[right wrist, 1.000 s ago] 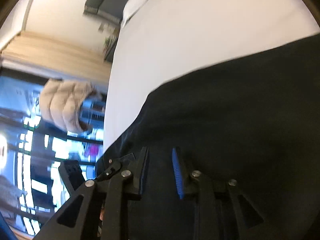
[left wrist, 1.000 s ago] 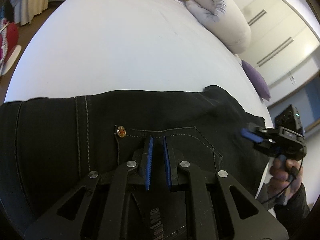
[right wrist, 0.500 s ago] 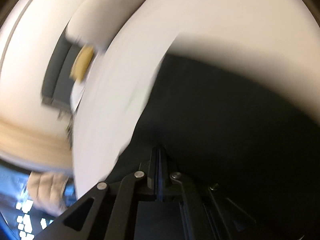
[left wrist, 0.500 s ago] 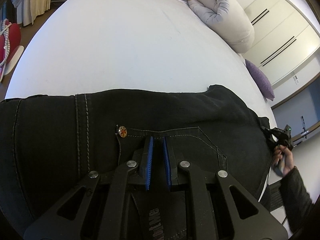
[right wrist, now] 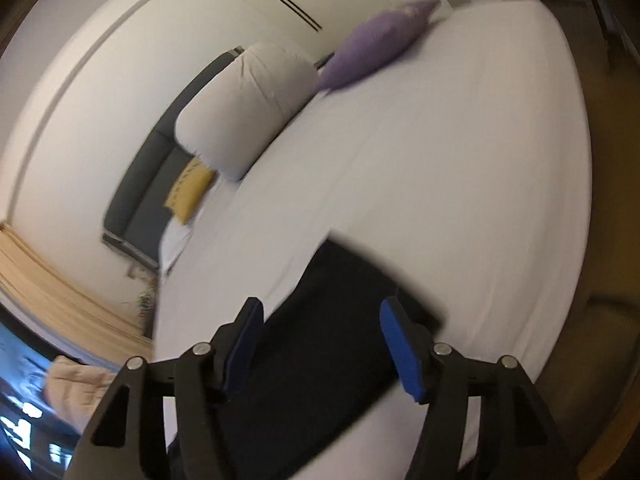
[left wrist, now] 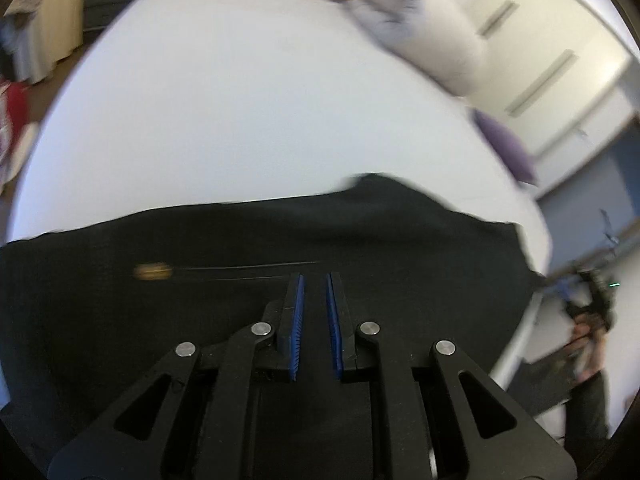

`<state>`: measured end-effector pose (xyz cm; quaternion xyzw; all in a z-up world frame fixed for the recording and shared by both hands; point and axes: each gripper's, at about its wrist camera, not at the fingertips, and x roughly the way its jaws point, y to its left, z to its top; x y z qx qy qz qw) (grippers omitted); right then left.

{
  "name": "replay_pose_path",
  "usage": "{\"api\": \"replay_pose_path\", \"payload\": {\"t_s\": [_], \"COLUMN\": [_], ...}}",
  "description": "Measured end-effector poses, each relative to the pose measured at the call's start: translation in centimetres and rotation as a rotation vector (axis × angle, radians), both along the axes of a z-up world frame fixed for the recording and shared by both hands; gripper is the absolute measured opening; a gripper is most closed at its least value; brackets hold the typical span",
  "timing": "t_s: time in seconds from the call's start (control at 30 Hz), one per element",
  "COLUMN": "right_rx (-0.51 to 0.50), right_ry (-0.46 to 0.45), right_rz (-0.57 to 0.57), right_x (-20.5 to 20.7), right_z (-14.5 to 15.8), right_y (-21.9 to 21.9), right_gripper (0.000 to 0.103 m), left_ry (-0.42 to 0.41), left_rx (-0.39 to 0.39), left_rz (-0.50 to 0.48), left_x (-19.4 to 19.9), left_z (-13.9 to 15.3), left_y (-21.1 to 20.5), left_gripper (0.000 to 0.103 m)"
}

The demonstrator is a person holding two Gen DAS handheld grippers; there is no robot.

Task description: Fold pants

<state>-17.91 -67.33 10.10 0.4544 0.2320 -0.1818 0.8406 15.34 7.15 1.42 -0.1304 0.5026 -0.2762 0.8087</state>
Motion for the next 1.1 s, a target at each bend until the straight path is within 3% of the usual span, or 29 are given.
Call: {"api": "replay_pose_path", "payload": {"t_s": [0.03,0.1,0.17,0.27,0.5,0.8,0.87,1.03,1.1], "right_rx": [0.032,0.093,0.167,0.216,0.332,0.398,0.406,0.402,0.386], "right_ry": [0.004,0.020,-0.001,-0.022,-0.096,-0.193,-0.180,-0.138,-0.122], "right_rz": [-0.011,-0.062,-0.115,-0.150,-0.148,-0.129,-0.130,-0.114,-0.116], "right_x": [-0.7,-2.1,-2.7,-2.7,-1.8,0.6,1.4,2.1,2.0], "right_z": [-1.1,-3.1,-4.3,-4.9,-7.4,-7.6,-8.1,-8.7,-8.8], "right_y": [0.2,0.5,0.9,1.2,-0.4,-2.7,-3.1,-3.5,-3.5], "right_gripper": [0.076,0.076,0.076,0.076,0.076,0.072,0.063,0.017,0.013], "left_ry": [0.015,0.043,0.092,0.165,0.220,0.214,0.213,0.217,0.217], "left_rx": [-0.060,-0.104,-0.119,-0.075,-0.144,-0.151,-0.151,-0.155,-0.156], "left_rz": [-0.045,-0.140,-0.205,-0.249,-0.226,-0.222,-0.222,-0.221,-0.221], "left_x": [-0.3,-0.7,-0.9,-1.0,-1.7,-2.5,-2.5,-2.4,-2.3], "left_z": [0.3,0.0,-1.4,-4.3,-6.2,-6.7,-6.8,-7.1,-7.0], "left_y": [-1.9,-6.0,-9.4,-12.8,-11.7,-11.6,-11.3,-11.0,-10.8], "left_gripper": [0.012,0.012,0.012,0.012,0.012,0.012,0.012,0.012,0.012]}}
